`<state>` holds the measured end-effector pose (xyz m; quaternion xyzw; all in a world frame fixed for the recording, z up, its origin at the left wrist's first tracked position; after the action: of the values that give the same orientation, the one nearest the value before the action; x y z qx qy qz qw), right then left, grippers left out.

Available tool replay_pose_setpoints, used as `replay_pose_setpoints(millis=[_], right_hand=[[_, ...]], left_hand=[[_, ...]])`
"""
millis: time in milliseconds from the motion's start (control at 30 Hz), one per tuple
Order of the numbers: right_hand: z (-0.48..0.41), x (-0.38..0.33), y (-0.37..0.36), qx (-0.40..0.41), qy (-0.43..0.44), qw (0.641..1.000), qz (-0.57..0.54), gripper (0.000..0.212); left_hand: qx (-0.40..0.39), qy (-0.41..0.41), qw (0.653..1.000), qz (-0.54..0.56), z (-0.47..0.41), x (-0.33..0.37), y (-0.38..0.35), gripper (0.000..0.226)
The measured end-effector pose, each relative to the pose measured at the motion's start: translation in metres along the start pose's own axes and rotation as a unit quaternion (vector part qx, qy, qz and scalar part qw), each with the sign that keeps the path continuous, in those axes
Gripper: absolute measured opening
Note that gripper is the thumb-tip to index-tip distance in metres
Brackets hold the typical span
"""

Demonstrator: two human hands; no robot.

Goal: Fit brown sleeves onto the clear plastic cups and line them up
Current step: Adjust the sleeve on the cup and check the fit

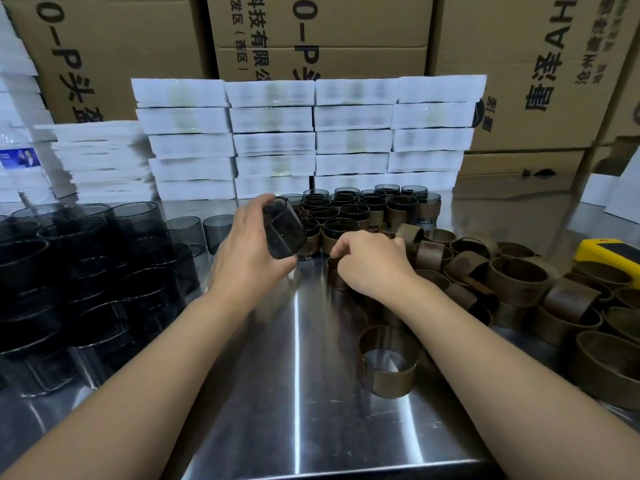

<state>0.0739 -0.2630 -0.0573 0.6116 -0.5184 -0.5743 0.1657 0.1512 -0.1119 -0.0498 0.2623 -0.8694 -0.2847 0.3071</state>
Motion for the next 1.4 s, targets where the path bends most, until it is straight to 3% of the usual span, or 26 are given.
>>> replay_pose_setpoints(millis=[100, 200, 300, 400, 500, 700, 867, 1033, 1267, 1400], right_hand=[[0.001, 0.000, 0.000, -0.005, 0.000, 1.000, 0.011, 0.030], [0.002, -0.002, 0.000, -0.016, 0.004, 1.000, 0.013, 0.033], [0.003, -0.006, -0.003, -0.042, 0.017, 0.999, -0.023, 0.035], [0.007, -0.014, -0.008, -0.082, 0.049, 0.991, -0.096, 0.041], [0.006, -0.018, -0.008, -0.058, 0.088, 0.992, -0.072, 0.046], [0.005, -0.014, -0.017, -0.047, 0.119, 0.991, 0.036, 0.024], [0.006, -0.014, -0.019, -0.053, 0.133, 0.988, 0.064, 0.032], [0.007, -0.015, -0.022, -0.066, 0.143, 0.985, 0.067, 0.036], [0.006, -0.016, -0.014, -0.036, 0.126, 0.991, 0.017, 0.020], [0.004, -0.014, -0.009, -0.005, 0.108, 0.994, -0.036, 0.018]], left_hand=[[0.009, 0.019, 1.000, 0.010, 0.002, -0.001, 0.002, 0.084], [0.017, 0.044, 0.992, 0.115, 0.002, -0.001, -0.002, 0.055], [-0.009, 0.125, 0.966, 0.224, 0.001, -0.010, -0.014, 0.027], [-0.043, 0.227, 0.921, 0.312, 0.001, -0.024, -0.028, 0.022], [-0.097, 0.326, 0.845, 0.414, 0.006, -0.031, -0.042, 0.038], [-0.108, 0.357, 0.756, 0.538, 0.009, -0.031, -0.053, 0.040], [-0.093, 0.349, 0.763, 0.536, 0.008, -0.032, -0.049, 0.035], [-0.111, 0.344, 0.760, 0.541, 0.008, -0.028, -0.050, 0.049], [-0.136, 0.346, 0.711, 0.597, 0.010, -0.026, -0.053, 0.048], [-0.153, 0.335, 0.709, 0.602, 0.010, -0.024, -0.056, 0.039]])
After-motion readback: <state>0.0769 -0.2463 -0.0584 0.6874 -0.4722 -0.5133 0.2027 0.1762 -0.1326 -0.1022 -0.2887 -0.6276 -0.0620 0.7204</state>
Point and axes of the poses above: each hand's wrist, its own z-axis away from the middle knuckle, its own y-axis out of the back of the hand, x = y × z, the point moved 7 cm from there along -z, towards the middle knuckle, and after that the axes turned 10 degrees about -z, right-handed, at the moved point
